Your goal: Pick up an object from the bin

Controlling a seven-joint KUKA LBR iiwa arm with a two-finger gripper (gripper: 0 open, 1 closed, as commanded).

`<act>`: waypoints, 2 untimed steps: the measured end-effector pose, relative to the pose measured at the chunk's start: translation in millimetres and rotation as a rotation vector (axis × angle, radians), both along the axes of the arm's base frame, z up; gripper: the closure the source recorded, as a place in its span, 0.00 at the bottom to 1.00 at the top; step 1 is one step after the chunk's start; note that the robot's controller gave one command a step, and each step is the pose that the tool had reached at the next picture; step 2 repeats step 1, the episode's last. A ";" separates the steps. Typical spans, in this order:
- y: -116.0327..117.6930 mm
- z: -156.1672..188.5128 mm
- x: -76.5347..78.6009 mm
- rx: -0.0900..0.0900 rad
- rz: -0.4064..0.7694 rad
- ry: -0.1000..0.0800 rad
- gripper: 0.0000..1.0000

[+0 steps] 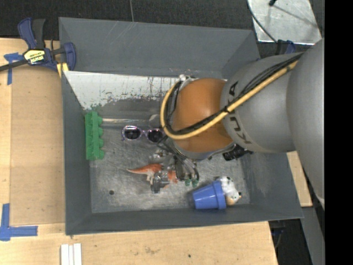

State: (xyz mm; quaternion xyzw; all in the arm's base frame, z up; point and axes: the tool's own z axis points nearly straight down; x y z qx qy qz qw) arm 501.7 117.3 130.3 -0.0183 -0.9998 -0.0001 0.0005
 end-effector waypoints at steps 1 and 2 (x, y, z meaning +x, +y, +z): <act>-0.3 23.3 -0.2 0.000 0.000 0.003 1.00; -0.3 23.3 -0.2 0.000 0.000 0.003 1.00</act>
Offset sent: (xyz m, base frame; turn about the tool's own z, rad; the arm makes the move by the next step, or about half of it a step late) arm -0.0001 -0.0001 0.0348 0.0000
